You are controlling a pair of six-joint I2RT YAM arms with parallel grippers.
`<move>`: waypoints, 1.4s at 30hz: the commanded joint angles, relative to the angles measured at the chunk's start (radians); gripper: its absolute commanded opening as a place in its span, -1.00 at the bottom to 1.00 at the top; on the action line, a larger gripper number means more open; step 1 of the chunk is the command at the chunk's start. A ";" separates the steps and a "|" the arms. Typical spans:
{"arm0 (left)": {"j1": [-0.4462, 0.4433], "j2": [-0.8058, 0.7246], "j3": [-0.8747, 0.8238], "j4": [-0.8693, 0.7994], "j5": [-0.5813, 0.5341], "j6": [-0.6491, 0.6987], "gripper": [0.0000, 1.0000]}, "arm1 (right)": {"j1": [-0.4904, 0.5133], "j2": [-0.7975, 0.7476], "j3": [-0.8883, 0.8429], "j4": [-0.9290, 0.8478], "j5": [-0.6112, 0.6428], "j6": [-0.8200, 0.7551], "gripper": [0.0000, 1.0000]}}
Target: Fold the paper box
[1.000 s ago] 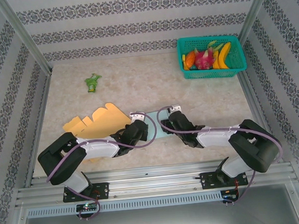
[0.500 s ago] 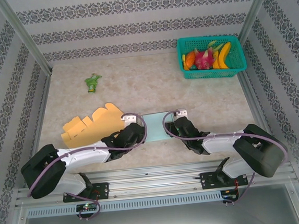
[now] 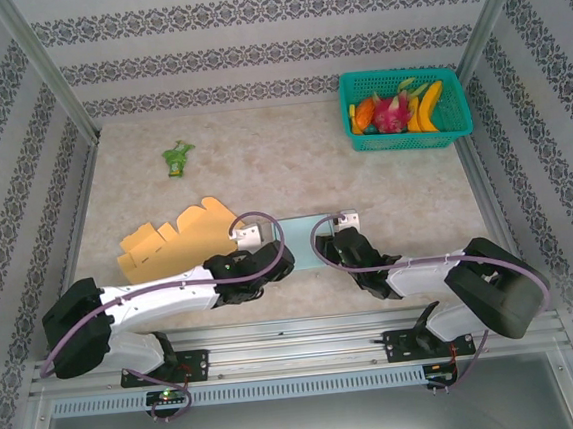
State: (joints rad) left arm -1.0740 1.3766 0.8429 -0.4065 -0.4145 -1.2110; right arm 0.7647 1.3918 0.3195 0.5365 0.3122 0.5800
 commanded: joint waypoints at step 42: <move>-0.016 0.285 0.108 0.148 0.093 -0.041 -0.17 | 0.023 0.050 -0.065 0.014 -0.009 0.033 -0.08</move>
State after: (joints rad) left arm -1.0782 1.6508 0.9188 -0.2989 -0.3290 -1.2762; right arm 0.7753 1.4059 0.2848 0.6155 0.3248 0.6006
